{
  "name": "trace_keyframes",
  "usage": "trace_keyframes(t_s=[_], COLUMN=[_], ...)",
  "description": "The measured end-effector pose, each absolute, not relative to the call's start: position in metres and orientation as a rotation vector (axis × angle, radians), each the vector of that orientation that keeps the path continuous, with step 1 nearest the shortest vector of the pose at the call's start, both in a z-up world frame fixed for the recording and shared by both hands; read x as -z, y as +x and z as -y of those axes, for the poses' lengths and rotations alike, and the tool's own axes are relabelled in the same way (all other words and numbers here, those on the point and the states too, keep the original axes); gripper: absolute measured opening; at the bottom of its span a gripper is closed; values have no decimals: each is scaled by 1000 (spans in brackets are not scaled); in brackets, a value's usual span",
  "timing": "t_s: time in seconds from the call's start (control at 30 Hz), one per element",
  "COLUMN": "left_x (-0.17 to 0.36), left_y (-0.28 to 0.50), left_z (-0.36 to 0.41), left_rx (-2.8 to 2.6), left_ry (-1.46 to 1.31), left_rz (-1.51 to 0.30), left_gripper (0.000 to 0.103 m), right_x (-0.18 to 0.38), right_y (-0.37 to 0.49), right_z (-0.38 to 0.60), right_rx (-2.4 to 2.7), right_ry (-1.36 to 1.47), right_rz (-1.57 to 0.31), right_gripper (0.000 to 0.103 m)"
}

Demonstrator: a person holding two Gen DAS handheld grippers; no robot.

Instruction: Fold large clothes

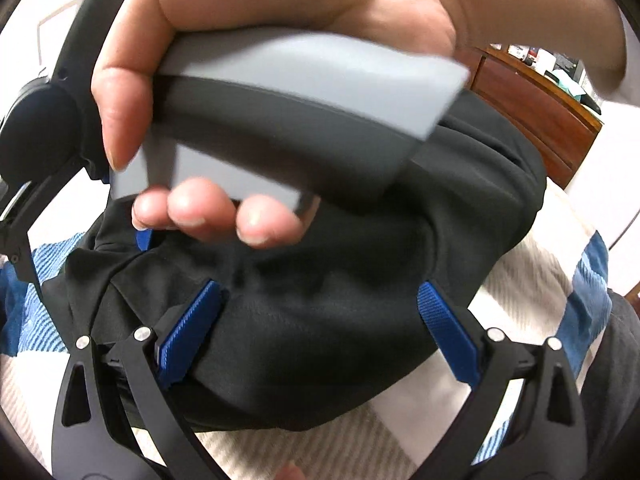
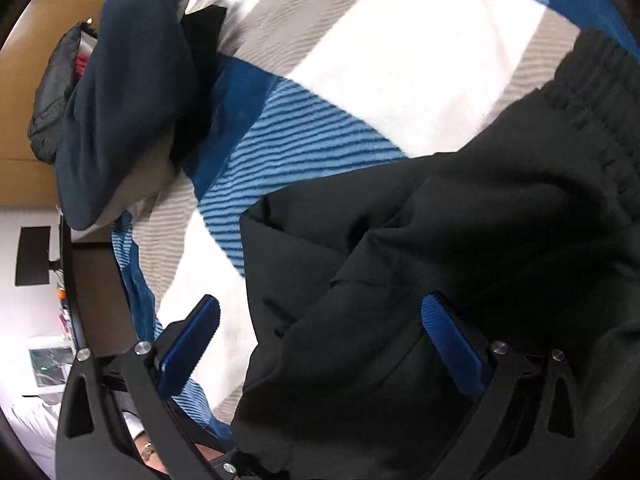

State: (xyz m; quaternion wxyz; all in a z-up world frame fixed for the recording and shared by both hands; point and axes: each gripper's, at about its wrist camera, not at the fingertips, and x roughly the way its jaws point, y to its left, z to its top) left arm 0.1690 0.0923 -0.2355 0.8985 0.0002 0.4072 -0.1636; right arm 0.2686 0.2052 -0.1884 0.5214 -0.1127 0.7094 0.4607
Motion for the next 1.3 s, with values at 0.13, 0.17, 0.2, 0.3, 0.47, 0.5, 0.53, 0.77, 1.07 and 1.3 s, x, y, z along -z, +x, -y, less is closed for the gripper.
trace_keyframes(t_s=[0.13,0.17,0.2,0.3,0.47,0.5,0.53,0.77,1.07,1.3], left_x=[233,233,232,230,224,223,219,195,225,275], left_y=[164,162,161,155,136,132,128,97,62,68], left_z=[-86,-85,-85,-83,-74,-72,-72,-98,-178,-209], left_rx=[326,323,321,308,241,224,206,131,-62,-113], left_ry=[41,46,49,69,113,110,92,-380,-1001,-1291], left_rz=[-815,-810,-804,-784,-775,-779,-789,-861,-763,-787], left_gripper=[96,97,97,96,97,97,97,97,96,96], right_x=[143,124,106,68,26,26,27,90,164,186], right_y=[271,272,273,267,224,212,207,153,142,155], right_z=[-187,-174,-155,-92,54,85,105,250,313,335], right_rx=[-1114,-1118,-1109,-1062,-980,-962,-949,-747,-592,-525], right_ry=[-232,-195,-158,-87,81,127,151,373,646,797], right_rz=[-1586,-1533,-1487,-1381,-1201,-1172,-1158,-1084,-1019,-977], right_gripper=[98,98,98,98,98,99,99,99,99,99])
